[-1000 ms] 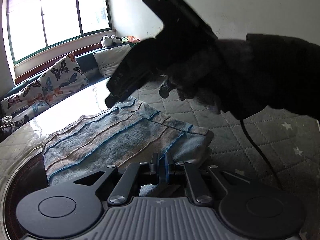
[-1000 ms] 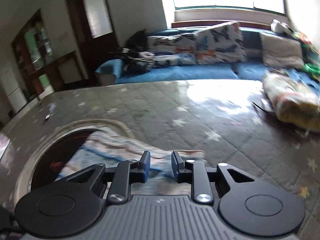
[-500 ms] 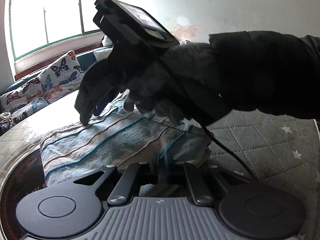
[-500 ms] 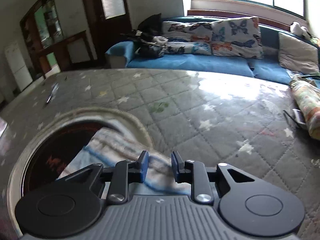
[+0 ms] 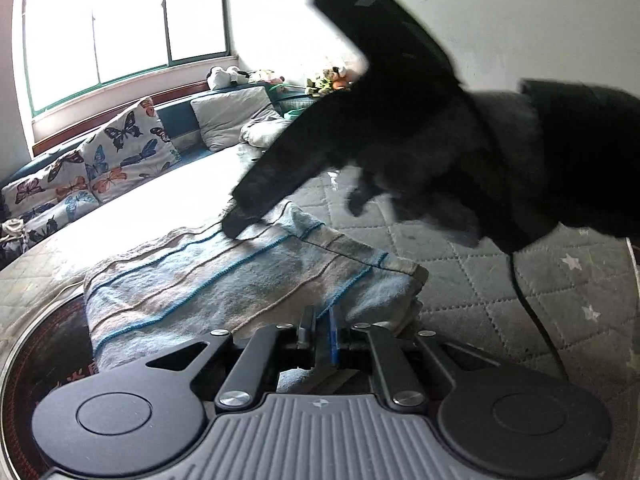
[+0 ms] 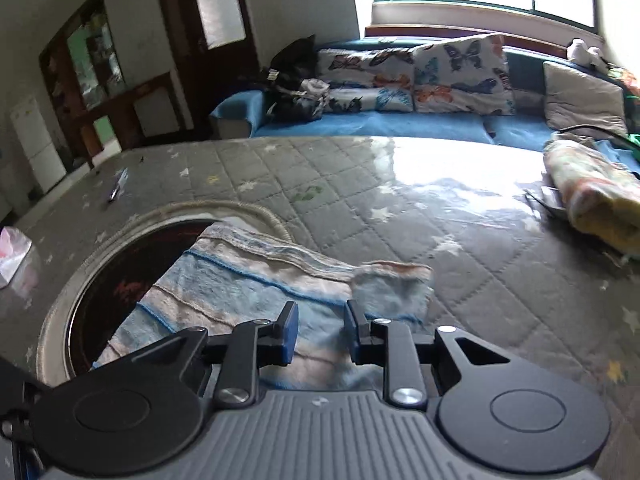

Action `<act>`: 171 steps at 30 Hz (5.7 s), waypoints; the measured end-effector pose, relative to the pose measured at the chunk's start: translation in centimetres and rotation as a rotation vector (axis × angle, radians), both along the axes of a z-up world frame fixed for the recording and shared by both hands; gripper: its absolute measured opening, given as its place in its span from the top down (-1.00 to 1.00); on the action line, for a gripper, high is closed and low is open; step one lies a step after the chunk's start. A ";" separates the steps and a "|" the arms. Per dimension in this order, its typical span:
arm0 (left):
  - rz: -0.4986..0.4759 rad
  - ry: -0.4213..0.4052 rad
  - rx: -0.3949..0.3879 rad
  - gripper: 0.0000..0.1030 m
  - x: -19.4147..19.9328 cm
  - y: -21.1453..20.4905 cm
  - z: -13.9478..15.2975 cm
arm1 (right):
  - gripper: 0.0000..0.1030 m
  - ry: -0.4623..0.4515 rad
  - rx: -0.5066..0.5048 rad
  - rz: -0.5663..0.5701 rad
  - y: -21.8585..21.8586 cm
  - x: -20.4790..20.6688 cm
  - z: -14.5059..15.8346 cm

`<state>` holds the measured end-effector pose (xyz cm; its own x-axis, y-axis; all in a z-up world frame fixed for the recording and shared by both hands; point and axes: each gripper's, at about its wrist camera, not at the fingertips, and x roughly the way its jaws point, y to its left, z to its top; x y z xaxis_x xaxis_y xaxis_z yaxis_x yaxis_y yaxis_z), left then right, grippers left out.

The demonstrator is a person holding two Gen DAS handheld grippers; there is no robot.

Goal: Fold clothes

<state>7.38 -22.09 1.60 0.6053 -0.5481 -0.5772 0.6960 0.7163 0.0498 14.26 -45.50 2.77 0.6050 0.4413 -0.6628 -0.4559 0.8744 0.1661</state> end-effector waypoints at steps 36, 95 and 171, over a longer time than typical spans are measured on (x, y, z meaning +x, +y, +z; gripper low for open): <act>0.225 0.103 -0.053 0.63 3.4 3.3 1.5 | 0.53 0.027 0.208 -0.135 -5.5 -12.2 -2.3; 0.452 0.245 -0.138 0.14 6.1 10.0 0.7 | 0.33 0.074 0.228 -0.278 -4.1 -5.1 -3.7; 0.271 0.208 -0.096 0.85 8.5 -7.2 3.4 | 0.76 -0.055 0.107 -0.452 -16.8 -6.6 0.8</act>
